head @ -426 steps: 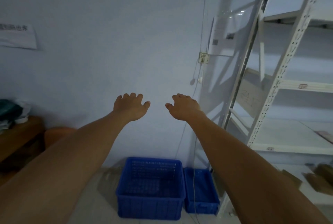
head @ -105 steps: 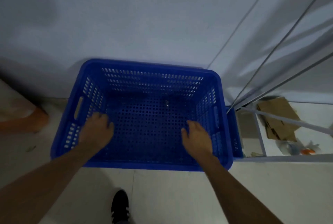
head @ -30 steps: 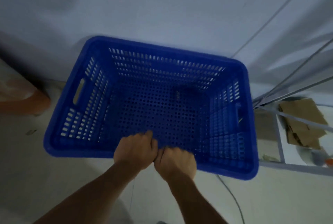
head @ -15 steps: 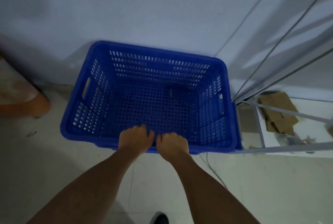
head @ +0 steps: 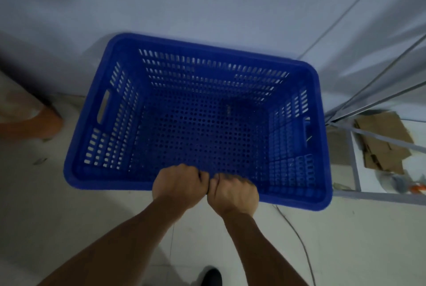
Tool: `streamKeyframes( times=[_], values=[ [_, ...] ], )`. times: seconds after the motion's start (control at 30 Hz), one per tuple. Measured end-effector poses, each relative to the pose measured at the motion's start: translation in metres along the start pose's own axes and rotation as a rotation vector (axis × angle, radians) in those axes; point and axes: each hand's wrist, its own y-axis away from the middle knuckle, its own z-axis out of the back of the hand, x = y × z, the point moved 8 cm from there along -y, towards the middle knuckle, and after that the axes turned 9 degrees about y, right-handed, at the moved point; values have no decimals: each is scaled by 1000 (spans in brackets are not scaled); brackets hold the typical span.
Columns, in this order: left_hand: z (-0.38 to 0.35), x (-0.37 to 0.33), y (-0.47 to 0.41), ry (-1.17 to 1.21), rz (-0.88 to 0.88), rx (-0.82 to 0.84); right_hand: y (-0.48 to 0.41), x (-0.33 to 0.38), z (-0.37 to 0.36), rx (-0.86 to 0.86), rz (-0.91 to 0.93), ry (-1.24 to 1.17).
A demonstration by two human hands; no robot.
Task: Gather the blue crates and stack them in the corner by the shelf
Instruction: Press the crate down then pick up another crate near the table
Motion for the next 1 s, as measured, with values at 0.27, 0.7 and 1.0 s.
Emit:
streamKeyframes(
  times=[0.27, 0.7, 1.0],
  values=[
    [4, -4, 11, -15, -28, 30, 3, 8, 12, 41, 72, 66],
    [120, -10, 90, -38, -76, -56, 29, 11, 131, 243, 127, 44],
    [325, -46, 189, -26, -128, -255, 67, 27, 365, 48, 87, -35]
  ],
)
